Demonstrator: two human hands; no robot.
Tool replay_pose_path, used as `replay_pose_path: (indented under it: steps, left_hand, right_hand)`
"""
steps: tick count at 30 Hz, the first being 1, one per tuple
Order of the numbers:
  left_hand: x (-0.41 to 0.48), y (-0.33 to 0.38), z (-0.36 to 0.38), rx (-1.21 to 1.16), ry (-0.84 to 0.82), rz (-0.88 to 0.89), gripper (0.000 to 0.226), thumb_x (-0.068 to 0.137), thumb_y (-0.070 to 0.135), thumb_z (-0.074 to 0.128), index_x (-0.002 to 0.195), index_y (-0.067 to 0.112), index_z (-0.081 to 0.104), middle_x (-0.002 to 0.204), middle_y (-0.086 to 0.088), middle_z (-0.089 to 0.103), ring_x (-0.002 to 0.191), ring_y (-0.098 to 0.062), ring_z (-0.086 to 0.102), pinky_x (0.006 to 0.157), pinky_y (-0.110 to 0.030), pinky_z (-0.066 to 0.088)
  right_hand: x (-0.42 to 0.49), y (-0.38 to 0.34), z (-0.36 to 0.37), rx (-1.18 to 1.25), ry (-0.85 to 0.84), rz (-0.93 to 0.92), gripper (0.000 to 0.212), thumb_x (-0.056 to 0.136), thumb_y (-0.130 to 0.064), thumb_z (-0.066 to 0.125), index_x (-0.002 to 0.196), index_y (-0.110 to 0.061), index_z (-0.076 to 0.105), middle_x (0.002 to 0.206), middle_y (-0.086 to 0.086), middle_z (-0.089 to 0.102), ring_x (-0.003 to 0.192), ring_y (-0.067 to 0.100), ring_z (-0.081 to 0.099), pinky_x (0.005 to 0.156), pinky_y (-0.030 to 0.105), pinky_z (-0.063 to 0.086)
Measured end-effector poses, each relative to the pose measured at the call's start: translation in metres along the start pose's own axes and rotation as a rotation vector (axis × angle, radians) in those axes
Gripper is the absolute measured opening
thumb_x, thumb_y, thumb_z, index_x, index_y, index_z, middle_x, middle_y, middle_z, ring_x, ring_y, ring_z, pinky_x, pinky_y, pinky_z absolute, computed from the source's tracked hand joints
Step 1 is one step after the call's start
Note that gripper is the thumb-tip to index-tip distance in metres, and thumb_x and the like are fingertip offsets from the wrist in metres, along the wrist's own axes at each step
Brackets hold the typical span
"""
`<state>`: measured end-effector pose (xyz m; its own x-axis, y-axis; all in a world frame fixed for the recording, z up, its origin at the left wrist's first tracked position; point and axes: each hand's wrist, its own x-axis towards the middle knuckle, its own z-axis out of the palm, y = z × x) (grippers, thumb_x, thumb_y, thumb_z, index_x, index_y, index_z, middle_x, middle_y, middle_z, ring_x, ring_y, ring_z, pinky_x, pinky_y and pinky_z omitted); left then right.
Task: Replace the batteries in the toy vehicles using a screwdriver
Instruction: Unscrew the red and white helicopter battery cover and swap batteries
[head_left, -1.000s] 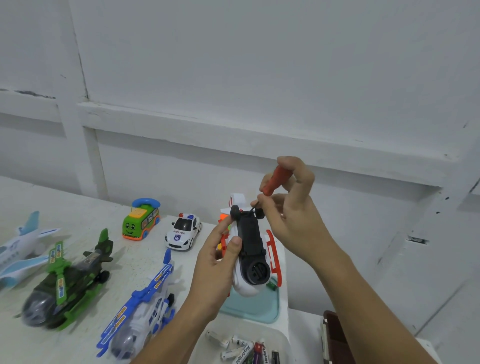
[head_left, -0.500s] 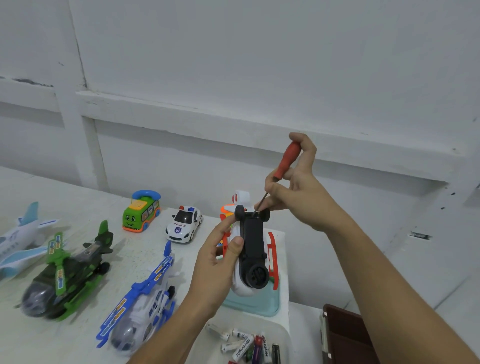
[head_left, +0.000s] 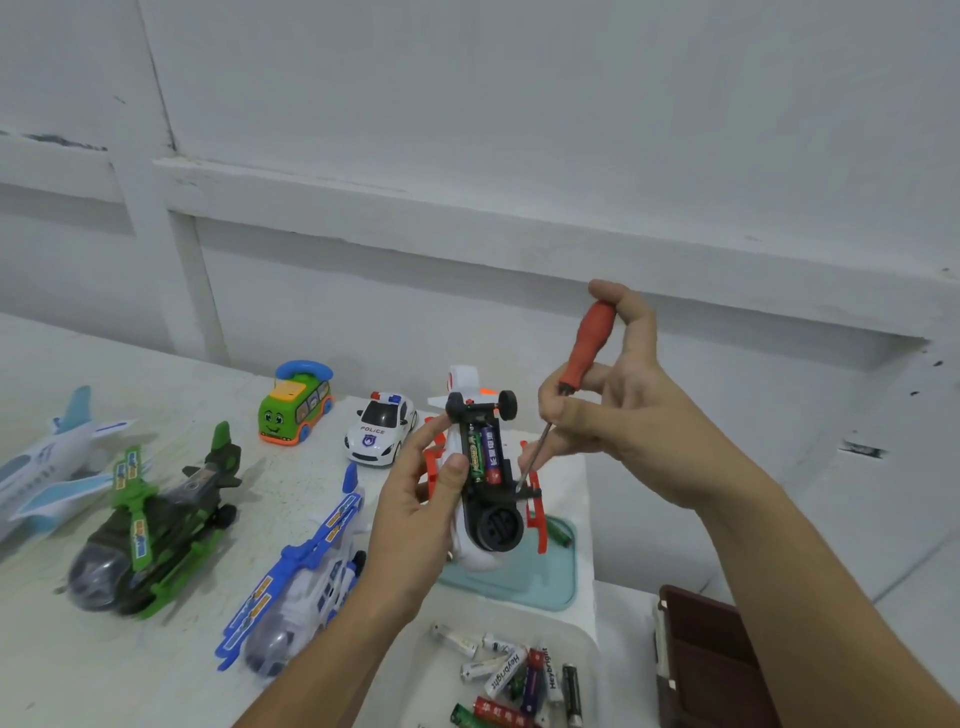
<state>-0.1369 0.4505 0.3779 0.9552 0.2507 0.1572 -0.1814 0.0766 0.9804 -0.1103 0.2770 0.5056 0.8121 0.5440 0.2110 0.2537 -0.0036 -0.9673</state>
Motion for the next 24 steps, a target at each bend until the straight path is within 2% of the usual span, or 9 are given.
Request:
replay_pose_path:
  steps: [3, 5, 9, 12, 14, 17, 19, 21, 24]
  left_hand:
    - [-0.001, 0.001, -0.007, -0.023, 0.0, -0.017, 0.044, 0.08, 0.05, 0.056, 0.123, 0.043, 0.056, 0.12, 0.006, 0.067, 0.109, -0.012, 0.065, 0.099, -0.043, 0.051]
    - [-0.003, 0.002, -0.012, -0.014, -0.01, -0.025, 0.045, 0.078, 0.051, 0.057, 0.122, 0.041, 0.057, 0.117, 0.004, 0.069, 0.108, -0.012, 0.065, 0.099, -0.044, 0.051]
    - [-0.006, 0.0, -0.024, 0.005, -0.035, -0.039, 0.035, 0.076, 0.055, 0.059, 0.111, 0.051, 0.06, 0.116, 0.006, 0.069, 0.109, -0.012, 0.065, 0.099, -0.042, 0.051]
    - [-0.01, -0.001, -0.033, 0.019, -0.061, -0.041, 0.038, 0.078, 0.053, 0.058, 0.115, 0.047, 0.059, 0.115, 0.005, 0.069, 0.109, -0.012, 0.064, 0.098, -0.041, 0.052]
    - [-0.014, 0.0, -0.037, 0.021, -0.085, -0.041, 0.038, 0.08, 0.054, 0.059, 0.116, 0.045, 0.059, 0.114, 0.005, 0.069, 0.108, -0.012, 0.065, 0.095, -0.039, 0.054]
    - [-0.019, 0.001, -0.043, -0.003, -0.105, -0.045, 0.038, 0.08, 0.052, 0.061, 0.117, 0.041, 0.06, 0.109, 0.009, 0.07, 0.105, -0.01, 0.066, 0.087, -0.029, 0.056]
    - [-0.023, 0.001, -0.046, -0.01, -0.108, -0.051, 0.04, 0.079, 0.046, 0.06, 0.118, 0.039, 0.06, 0.107, 0.014, 0.069, 0.105, -0.007, 0.066, 0.085, -0.025, 0.056]
    - [-0.027, 0.001, -0.049, -0.011, -0.115, -0.054, 0.043, 0.079, 0.045, 0.06, 0.121, 0.036, 0.06, 0.108, 0.013, 0.069, 0.106, -0.009, 0.066, 0.088, -0.028, 0.055]
    - [-0.03, 0.002, -0.052, -0.015, -0.131, -0.057, 0.048, 0.08, 0.043, 0.06, 0.126, 0.029, 0.06, 0.11, 0.006, 0.07, 0.107, -0.013, 0.066, 0.093, -0.036, 0.054]
  right_hand:
    - [-0.004, 0.002, 0.006, 0.064, 0.012, 0.057, 0.089, 0.083, 0.01, 0.065, 0.127, -0.058, 0.026, 0.083, 0.013, 0.059, 0.067, 0.046, 0.068, 0.074, 0.043, 0.059]
    - [-0.004, 0.004, 0.012, 0.11, 0.097, 0.052, 0.09, 0.077, 0.004, 0.07, 0.128, -0.055, 0.026, 0.083, 0.014, 0.061, 0.07, 0.045, 0.069, 0.073, 0.041, 0.06]
    - [-0.003, 0.015, 0.035, 0.0, 0.39, -0.146, 0.085, 0.086, 0.012, 0.062, 0.131, -0.048, 0.021, 0.081, 0.013, 0.062, 0.071, 0.04, 0.071, 0.077, 0.037, 0.06]
    - [-0.003, 0.024, 0.056, -0.072, 0.512, -0.275, 0.084, 0.089, 0.011, 0.059, 0.13, -0.052, 0.02, 0.076, -0.003, 0.061, 0.071, 0.034, 0.072, 0.085, 0.041, 0.058]
    - [-0.003, 0.03, 0.067, -0.108, 0.553, -0.298, 0.084, 0.09, 0.011, 0.058, 0.129, -0.053, 0.021, 0.078, -0.006, 0.059, 0.072, 0.031, 0.073, 0.083, 0.038, 0.058]
    - [-0.006, 0.037, 0.082, -0.209, 0.581, -0.279, 0.081, 0.091, 0.009, 0.057, 0.125, -0.055, 0.022, 0.091, 0.01, 0.058, 0.074, 0.025, 0.074, 0.081, 0.033, 0.058]
    - [-0.01, 0.041, 0.09, -0.276, 0.6, -0.265, 0.081, 0.091, 0.008, 0.057, 0.122, -0.057, 0.021, 0.094, 0.014, 0.059, 0.075, 0.021, 0.074, 0.082, 0.028, 0.057]
    - [-0.013, 0.042, 0.095, -0.312, 0.621, -0.256, 0.08, 0.091, 0.007, 0.058, 0.122, -0.056, 0.02, 0.095, 0.013, 0.059, 0.075, 0.019, 0.074, 0.081, 0.024, 0.057]
    - [-0.017, 0.042, 0.1, -0.307, 0.633, -0.244, 0.079, 0.091, 0.007, 0.058, 0.119, -0.057, 0.021, 0.095, 0.012, 0.059, 0.075, 0.02, 0.074, 0.083, 0.026, 0.057]
